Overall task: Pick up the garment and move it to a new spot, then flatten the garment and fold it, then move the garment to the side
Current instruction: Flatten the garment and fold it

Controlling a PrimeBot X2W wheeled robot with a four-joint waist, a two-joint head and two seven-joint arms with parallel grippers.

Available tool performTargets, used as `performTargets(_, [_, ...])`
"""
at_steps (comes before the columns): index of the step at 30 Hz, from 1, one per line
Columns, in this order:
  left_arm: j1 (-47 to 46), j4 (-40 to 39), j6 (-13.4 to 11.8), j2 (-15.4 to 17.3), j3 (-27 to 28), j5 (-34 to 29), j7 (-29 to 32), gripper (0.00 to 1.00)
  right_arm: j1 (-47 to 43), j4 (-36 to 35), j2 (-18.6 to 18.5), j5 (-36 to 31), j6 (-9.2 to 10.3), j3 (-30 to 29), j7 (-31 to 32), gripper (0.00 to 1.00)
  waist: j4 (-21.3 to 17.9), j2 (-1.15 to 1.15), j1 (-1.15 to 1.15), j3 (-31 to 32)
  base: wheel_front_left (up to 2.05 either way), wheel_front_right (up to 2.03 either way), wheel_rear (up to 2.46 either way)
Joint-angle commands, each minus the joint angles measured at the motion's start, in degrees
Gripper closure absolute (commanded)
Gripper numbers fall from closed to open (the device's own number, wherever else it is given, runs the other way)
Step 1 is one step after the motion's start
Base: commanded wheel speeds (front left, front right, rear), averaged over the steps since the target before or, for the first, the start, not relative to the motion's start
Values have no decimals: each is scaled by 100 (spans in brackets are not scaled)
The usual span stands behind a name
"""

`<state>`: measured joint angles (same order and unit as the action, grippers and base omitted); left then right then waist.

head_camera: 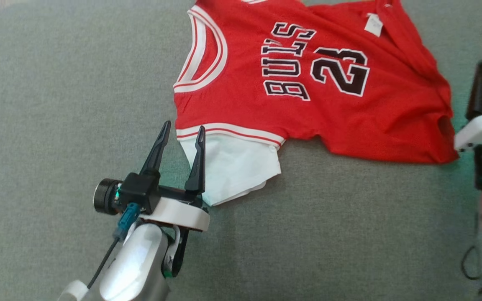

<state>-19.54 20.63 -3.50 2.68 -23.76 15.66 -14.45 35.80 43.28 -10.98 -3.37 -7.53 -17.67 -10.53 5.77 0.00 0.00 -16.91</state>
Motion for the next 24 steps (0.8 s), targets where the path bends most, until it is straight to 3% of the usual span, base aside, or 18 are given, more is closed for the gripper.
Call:
performTargets(1, [-57,-124,2,21,200,57,-55,0,102,-285,152,-154,4,90,-150,0,-47,0,0,110,0,0,0])
performTargets(5, [40,-133,-11,21,274,93,-55,0,-139,-752,487,-113,4,162,-356,0,-127,0,0,347,0,0,0])
performTargets(10, [231,-153,-24,21,437,88,-55,0,-904,-1677,750,336,4,707,-436,0,-275,0,0,663,0,0,0])
performTargets(17, [547,-208,-2,20,679,91,-55,0,-2338,-3087,807,1058,4,1477,-445,0,-472,0,0,1002,0,0,0])
performTargets(24, [806,-235,-7,20,723,142,-55,0,-3129,-3410,809,1229,4,1626,-446,0,-557,0,0,1126,0,0,0])
